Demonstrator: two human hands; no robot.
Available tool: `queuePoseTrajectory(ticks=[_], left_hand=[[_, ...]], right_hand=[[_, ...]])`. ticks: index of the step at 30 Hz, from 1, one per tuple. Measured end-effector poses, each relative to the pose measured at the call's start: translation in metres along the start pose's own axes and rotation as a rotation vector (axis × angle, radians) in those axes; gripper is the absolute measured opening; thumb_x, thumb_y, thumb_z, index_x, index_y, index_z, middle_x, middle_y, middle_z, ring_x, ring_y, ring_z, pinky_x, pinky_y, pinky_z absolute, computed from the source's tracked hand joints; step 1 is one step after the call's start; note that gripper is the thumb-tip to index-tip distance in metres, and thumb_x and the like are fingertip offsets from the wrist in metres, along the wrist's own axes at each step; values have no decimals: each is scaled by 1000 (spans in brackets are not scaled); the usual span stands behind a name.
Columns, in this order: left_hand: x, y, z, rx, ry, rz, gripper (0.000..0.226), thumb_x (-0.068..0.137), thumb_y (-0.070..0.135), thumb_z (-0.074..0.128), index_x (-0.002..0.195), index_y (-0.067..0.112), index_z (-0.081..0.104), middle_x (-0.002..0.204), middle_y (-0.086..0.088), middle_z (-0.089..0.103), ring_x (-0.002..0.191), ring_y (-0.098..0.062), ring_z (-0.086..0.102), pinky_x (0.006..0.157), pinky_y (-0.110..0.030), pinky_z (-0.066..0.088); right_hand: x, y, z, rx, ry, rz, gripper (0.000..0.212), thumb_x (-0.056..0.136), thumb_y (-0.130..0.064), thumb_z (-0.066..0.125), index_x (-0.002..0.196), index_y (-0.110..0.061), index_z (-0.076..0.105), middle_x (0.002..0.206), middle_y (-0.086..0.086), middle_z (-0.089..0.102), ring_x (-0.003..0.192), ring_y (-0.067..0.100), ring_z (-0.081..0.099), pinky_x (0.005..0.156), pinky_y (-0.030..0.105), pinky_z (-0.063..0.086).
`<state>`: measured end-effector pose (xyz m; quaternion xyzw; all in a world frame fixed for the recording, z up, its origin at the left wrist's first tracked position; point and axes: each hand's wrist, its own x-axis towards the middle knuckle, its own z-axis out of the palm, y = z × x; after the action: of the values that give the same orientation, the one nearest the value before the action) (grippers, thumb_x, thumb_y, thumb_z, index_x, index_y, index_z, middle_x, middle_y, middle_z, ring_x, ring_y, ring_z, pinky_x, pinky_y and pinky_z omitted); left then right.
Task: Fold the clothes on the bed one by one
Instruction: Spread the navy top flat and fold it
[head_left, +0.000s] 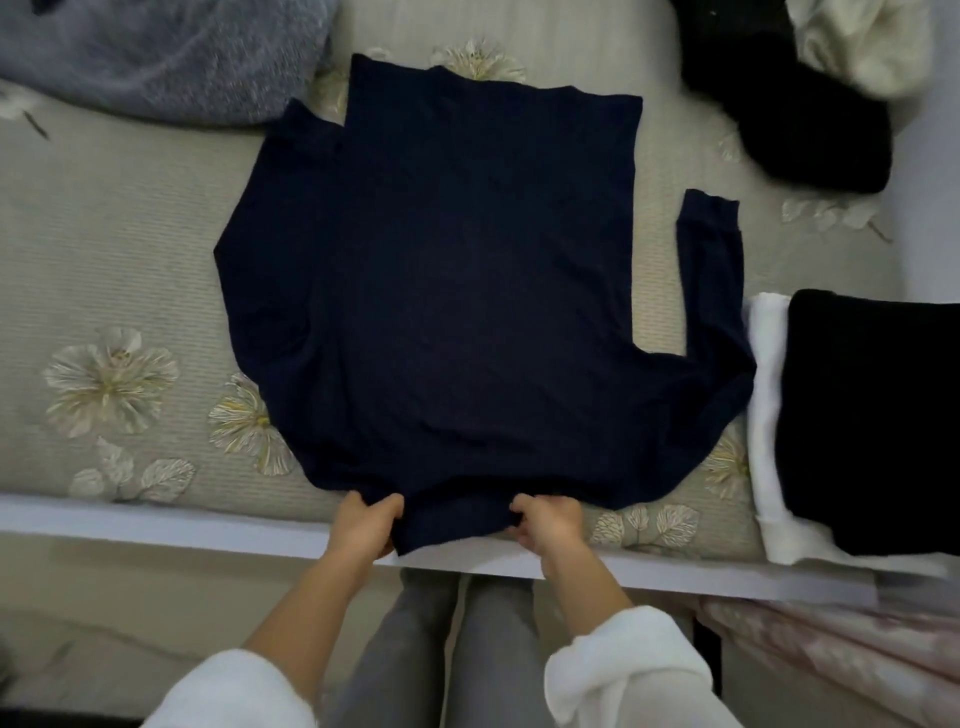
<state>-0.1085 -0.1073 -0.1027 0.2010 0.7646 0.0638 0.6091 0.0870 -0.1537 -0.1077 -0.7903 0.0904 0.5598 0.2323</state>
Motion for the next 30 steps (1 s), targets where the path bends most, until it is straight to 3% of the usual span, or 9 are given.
queuePoseTrajectory(ticks=[2,6,9,12,15,19,22,25,30], left_hand=[[-3,-6,-10,101,-39,-78,11,80,5,57,89,8,51,79,-11,57,67,-22,53,58,-30,47],[-7,-13,-20,214,-16,-105,15,83,11,62,95,9,55,86,-9,62,71,-22,58,56,-28,48],[-11,-12,-15,309,303,87,19,81,7,66,92,3,51,86,-13,58,76,-29,55,74,-39,49],[-21,-8,4,396,517,348,39,78,3,68,111,-1,48,113,-23,47,102,-38,48,90,-51,43],[-27,-2,43,568,434,598,48,75,0,69,118,1,48,122,-22,42,106,-39,42,88,-50,41],[-29,10,114,821,168,868,54,85,13,66,134,10,45,147,-13,32,132,-32,33,104,-44,36],[-19,16,162,1019,-6,1089,62,96,29,53,150,20,25,161,-6,5,148,-21,-2,118,-32,6],[-4,23,195,1201,-65,1152,68,100,44,35,149,31,-10,154,-1,-29,136,-15,-36,112,-28,-17],[20,18,213,1301,-84,1056,74,93,64,15,139,36,-36,141,-3,-52,130,-16,-48,110,-35,-24]], right_hand=[[-2,6,-8,-143,-59,57,10,77,6,64,76,3,54,62,13,53,50,22,51,44,25,48],[-4,18,-30,-403,-179,80,9,77,1,64,79,-5,58,74,10,64,58,21,63,62,29,50],[5,14,-54,-332,-140,55,6,81,0,59,86,-4,59,84,12,66,63,22,64,66,33,51],[22,1,-87,-118,109,-51,10,87,-2,54,77,-3,55,74,15,63,60,24,58,57,32,46],[36,-19,-124,-3,375,-160,14,84,-6,56,95,3,59,84,18,63,73,26,56,71,40,48],[54,-61,-160,-99,554,-412,41,87,-13,59,124,-1,47,113,14,56,92,21,49,78,26,34],[73,-94,-175,-341,638,-628,50,90,-18,59,132,0,41,131,20,45,105,30,51,82,27,35],[91,-128,-183,-569,685,-760,54,93,-25,56,136,1,37,134,22,41,117,37,48,90,38,40],[117,-173,-184,-698,633,-825,56,91,-20,59,139,-3,35,132,17,46,116,31,49,88,37,44]])
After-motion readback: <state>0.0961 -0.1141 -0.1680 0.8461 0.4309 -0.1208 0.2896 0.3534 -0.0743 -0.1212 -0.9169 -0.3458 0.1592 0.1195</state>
